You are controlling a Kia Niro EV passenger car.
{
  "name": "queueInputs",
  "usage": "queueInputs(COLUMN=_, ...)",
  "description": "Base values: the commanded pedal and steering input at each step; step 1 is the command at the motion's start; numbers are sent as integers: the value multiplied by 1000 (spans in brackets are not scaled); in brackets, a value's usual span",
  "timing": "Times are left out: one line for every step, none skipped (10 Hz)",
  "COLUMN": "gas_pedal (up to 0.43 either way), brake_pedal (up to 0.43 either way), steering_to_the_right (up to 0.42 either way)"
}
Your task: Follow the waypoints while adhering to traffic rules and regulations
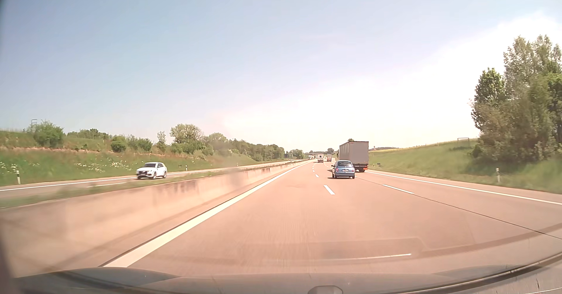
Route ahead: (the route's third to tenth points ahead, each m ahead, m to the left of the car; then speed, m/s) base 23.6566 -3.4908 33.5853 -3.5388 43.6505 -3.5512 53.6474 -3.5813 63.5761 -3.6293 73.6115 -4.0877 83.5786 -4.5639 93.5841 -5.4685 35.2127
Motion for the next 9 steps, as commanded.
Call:
queueInputs(gas_pedal=268, brake_pedal=0, steering_to_the_right=3)
queueInputs(gas_pedal=268, brake_pedal=0, steering_to_the_right=2)
queueInputs(gas_pedal=268, brake_pedal=0, steering_to_the_right=2)
queueInputs(gas_pedal=268, brake_pedal=0, steering_to_the_right=2)
queueInputs(gas_pedal=268, brake_pedal=0, steering_to_the_right=3)
queueInputs(gas_pedal=268, brake_pedal=0, steering_to_the_right=2)
queueInputs(gas_pedal=268, brake_pedal=0, steering_to_the_right=2)
queueInputs(gas_pedal=268, brake_pedal=0, steering_to_the_right=2)
queueInputs(gas_pedal=268, brake_pedal=0, steering_to_the_right=2)
